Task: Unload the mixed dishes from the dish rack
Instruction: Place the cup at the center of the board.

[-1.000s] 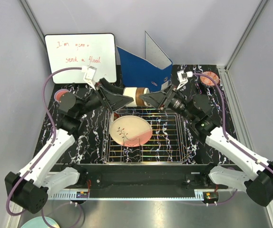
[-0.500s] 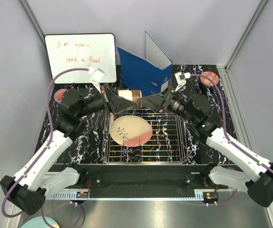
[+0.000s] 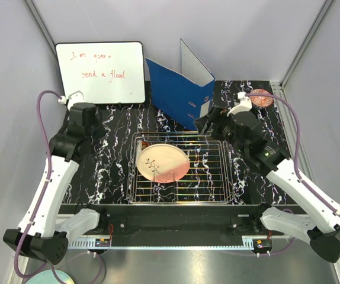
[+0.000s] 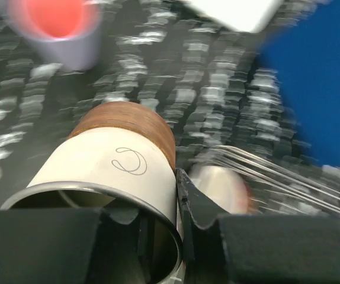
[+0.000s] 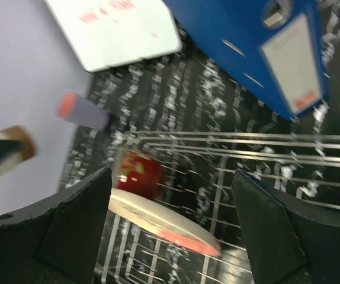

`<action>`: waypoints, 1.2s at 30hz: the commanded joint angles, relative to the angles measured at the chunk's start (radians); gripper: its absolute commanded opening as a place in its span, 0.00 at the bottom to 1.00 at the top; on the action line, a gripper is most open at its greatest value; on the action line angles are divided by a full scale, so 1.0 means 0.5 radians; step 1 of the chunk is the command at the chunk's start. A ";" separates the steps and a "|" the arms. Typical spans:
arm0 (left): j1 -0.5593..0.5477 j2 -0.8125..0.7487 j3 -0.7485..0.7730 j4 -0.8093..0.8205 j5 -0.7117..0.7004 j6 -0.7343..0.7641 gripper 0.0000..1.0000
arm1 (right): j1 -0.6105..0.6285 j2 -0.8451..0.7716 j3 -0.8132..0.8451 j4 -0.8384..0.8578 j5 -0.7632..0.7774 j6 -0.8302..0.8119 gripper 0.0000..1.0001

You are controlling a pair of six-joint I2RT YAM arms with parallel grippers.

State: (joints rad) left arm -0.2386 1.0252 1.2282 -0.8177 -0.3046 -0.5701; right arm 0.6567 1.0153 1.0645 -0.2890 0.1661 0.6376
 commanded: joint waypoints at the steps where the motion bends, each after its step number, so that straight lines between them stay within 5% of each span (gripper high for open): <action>1: 0.014 -0.096 -0.035 -0.205 -0.743 0.112 0.00 | -0.003 0.025 0.012 -0.241 0.195 -0.106 0.90; 5: 0.155 0.026 -0.079 -0.175 -0.735 0.100 0.00 | -0.006 -0.009 -0.009 -0.211 0.195 -0.158 0.90; 17: 0.833 0.704 -0.088 0.067 0.164 0.045 0.00 | -0.003 -0.248 -0.147 -0.220 0.162 -0.214 0.89; 31: 1.005 1.076 -0.266 0.233 0.149 0.057 0.00 | -0.003 -0.285 -0.218 -0.229 0.171 -0.208 0.89; 36: 1.045 1.162 -0.229 0.218 0.146 0.066 0.22 | -0.003 -0.270 -0.212 -0.229 0.159 -0.214 0.88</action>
State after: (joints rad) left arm 0.2676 1.5936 1.0924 -0.7425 -0.2325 -0.5476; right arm 0.6567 0.8768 0.9527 -0.4168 0.2272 0.5488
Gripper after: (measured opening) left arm 0.192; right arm 0.888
